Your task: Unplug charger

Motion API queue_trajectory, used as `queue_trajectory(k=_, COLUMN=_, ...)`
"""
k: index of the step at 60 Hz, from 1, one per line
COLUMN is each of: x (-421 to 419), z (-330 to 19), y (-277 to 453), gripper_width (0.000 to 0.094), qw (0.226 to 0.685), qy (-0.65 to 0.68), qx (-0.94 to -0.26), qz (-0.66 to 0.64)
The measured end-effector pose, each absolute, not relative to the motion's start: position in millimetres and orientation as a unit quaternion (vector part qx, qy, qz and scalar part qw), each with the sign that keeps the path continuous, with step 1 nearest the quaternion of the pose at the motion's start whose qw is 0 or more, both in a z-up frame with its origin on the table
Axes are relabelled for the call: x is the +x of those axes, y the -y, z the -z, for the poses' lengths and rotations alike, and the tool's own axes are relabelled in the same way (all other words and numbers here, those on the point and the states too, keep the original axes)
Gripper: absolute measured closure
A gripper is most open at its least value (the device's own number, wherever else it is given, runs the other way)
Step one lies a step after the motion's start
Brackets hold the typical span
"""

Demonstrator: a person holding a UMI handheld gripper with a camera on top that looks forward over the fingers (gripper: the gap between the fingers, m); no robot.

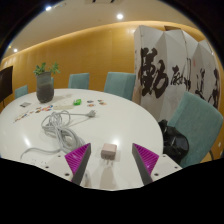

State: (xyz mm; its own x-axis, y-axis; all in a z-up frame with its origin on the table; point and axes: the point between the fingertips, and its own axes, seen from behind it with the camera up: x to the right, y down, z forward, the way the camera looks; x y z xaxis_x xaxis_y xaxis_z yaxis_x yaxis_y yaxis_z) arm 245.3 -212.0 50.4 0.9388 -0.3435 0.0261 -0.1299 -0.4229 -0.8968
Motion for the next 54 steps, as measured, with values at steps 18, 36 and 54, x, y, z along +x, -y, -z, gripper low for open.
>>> queue_trajectory(k=18, x=196, z=-100, y=301, gripper_width=0.0068, qw=0.547, qy=-0.123, qx=-0.82, qz=0.114)
queue_trajectory(k=36, x=148, z=-129, y=376, gripper_width=0.0071, qw=0.569, qy=-0.107, qx=-0.805, qz=0.126)
queue_trajectory(k=54, x=131, z=-137, y=412, gripper_width=0.0067, qw=0.575, qy=-0.094, qx=-0.802, qz=0.13)
